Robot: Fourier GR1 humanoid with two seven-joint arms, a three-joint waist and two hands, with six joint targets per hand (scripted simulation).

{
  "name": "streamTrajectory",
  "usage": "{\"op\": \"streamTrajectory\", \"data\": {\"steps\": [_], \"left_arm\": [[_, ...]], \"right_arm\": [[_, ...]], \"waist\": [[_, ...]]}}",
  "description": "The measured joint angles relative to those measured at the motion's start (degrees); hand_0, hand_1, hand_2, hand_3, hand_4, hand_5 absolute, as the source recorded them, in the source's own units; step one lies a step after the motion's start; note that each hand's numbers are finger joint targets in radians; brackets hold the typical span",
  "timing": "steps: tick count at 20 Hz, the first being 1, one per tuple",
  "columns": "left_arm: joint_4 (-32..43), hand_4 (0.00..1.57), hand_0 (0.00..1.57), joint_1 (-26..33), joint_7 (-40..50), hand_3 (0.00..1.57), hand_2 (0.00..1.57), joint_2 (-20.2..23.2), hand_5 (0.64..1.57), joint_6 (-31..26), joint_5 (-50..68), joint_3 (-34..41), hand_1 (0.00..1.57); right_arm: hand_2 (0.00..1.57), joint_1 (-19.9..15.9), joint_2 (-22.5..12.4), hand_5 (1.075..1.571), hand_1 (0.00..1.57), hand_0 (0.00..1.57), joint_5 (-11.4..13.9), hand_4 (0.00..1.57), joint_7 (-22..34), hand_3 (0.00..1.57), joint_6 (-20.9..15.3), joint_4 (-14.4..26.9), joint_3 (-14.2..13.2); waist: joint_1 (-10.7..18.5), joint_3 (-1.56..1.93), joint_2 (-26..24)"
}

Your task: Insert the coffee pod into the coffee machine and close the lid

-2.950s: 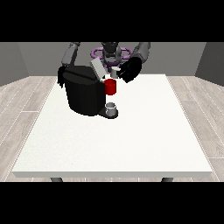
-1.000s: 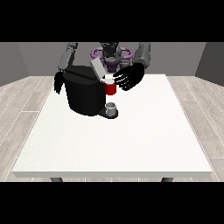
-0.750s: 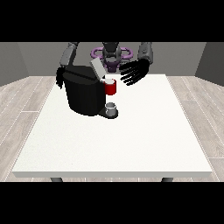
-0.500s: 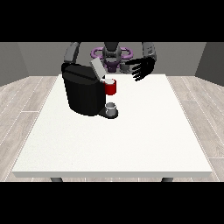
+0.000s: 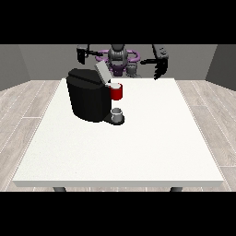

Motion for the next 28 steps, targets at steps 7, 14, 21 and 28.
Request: {"op": "streamTrajectory", "data": {"steps": [7, 14, 21, 28], "left_arm": [[-2.0, 0.34, 0.00, 6.8, -0.5, 0.00, 0.00, -0.4, 1.571, -1.9, 1.5, -0.5, 0.00], [-9.9, 0.13, 0.00, 9.3, -1.0, 0.00, 0.00, -1.2, 1.571, -5.0, 4.0, -2.8, 0.00], [-15.7, 0.18, 0.00, 11.5, -4.4, 0.00, 0.00, -1.7, 1.571, -5.5, 5.7, -4.8, 0.00], [-22.7, 0.23, 0.00, 12.4, -2.8, 0.00, 0.00, -1.7, 1.571, -6.5, 7.7, -7.0, 0.00]], "right_arm": [[0.00, 0.5, 0.7, 1.571, 0.00, 0.00, 2.4, 0.34, 6.2, 0.00, -4.3, -12.9, 5.5], [0.00, -1.2, 0.5, 1.571, 0.00, 0.00, 6.0, 0.37, 9.5, 0.00, -8.5, -18.6, 4.9], [0.00, -8.8, 1.0, 1.571, 0.00, 0.00, 8.9, 0.21, 11.9, 0.00, -13.5, -18.4, 4.3], [0.00, -15.2, 0.4, 1.571, 0.00, 0.00, 10.8, 0.33, 10.8, 0.00, -16.1, -12.2, 0.9]], "waist": [[1.0, 0.06, -3.7], [5.9, 0.09, 2.7], [8.2, 0.09, 10.4], [10.8, 0.09, 14.6]]}}
